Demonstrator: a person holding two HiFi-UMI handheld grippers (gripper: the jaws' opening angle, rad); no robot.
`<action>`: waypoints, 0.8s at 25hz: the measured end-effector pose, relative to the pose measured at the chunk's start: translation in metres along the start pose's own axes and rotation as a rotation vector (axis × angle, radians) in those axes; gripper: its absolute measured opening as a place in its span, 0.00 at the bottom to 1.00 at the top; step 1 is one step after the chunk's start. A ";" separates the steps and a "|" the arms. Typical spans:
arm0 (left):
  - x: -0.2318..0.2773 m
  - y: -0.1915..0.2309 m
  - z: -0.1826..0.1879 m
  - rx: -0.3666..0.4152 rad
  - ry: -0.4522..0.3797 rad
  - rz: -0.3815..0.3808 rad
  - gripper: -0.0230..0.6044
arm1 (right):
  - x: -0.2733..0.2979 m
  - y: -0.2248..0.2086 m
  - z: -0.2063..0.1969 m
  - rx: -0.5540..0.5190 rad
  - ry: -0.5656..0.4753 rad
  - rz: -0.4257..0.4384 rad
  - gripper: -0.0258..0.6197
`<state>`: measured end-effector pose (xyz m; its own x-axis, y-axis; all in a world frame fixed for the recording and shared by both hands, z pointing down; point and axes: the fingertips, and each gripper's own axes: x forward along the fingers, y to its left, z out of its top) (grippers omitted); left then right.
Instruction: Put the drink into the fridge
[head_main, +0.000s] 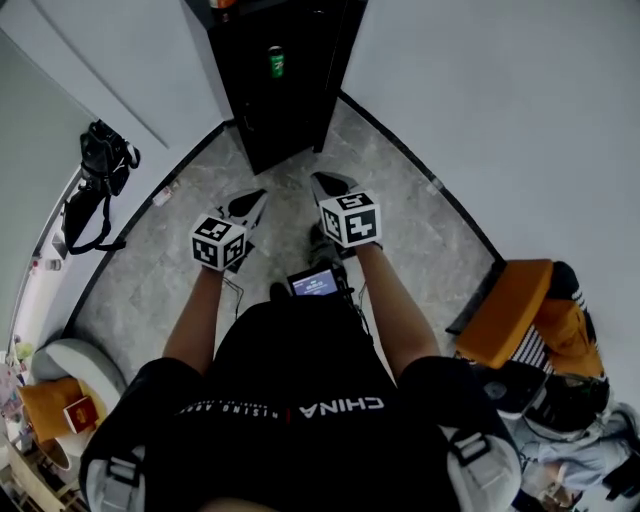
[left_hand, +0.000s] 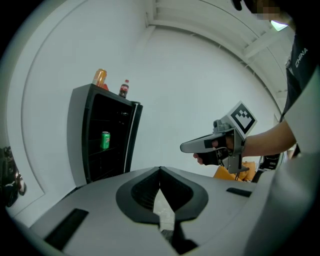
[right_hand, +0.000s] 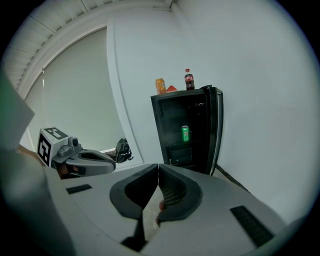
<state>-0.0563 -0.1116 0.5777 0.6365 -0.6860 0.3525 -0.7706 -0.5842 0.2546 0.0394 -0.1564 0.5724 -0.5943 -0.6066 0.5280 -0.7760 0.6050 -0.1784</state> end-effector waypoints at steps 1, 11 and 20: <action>-0.002 -0.005 -0.007 -0.006 0.005 -0.006 0.06 | -0.005 0.002 -0.008 0.000 0.008 -0.004 0.06; 0.009 -0.042 -0.015 -0.043 0.006 0.023 0.06 | -0.038 -0.015 -0.039 0.003 0.046 0.011 0.06; 0.033 -0.050 0.001 -0.025 0.003 0.084 0.06 | -0.036 -0.053 -0.025 -0.024 0.045 0.037 0.06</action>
<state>0.0030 -0.1053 0.5760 0.5693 -0.7310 0.3763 -0.8220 -0.5132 0.2466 0.1070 -0.1536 0.5839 -0.6123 -0.5596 0.5586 -0.7478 0.6393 -0.1791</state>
